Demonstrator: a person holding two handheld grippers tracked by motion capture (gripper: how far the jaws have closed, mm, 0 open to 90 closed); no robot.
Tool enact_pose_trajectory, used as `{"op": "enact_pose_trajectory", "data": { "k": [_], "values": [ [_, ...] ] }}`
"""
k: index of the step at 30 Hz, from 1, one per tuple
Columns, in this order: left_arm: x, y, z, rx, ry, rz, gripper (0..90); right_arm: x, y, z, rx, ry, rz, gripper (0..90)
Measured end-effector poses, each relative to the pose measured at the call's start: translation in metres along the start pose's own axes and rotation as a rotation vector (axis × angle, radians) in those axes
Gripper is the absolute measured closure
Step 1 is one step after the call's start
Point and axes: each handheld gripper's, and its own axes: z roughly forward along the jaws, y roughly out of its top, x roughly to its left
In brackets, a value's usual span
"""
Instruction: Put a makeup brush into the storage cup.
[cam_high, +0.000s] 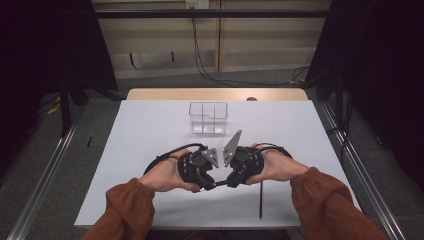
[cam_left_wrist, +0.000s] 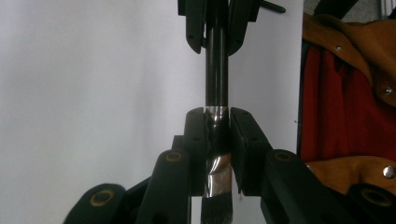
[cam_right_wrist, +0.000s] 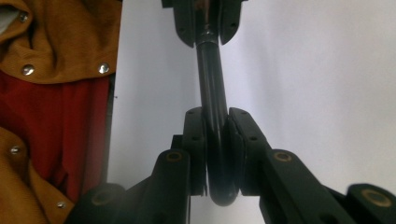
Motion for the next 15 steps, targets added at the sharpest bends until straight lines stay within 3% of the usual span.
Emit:
{"op": "enact_pose_trajectory", "data": {
  "k": [8, 15],
  "values": [
    [0.0017, -0.0014, 0.0022, -0.007, -0.005, 0.008, 77.0, -0.0017, -0.0017, 0.0036, 0.010, 0.030, -0.007, 80.2],
    [0.0055, -0.0077, 0.0010, -0.066, 0.009, -0.040, 71.7, -0.0035, -0.0046, 0.0034, -0.007, 0.034, 0.004, 80.2]
  ]
}}
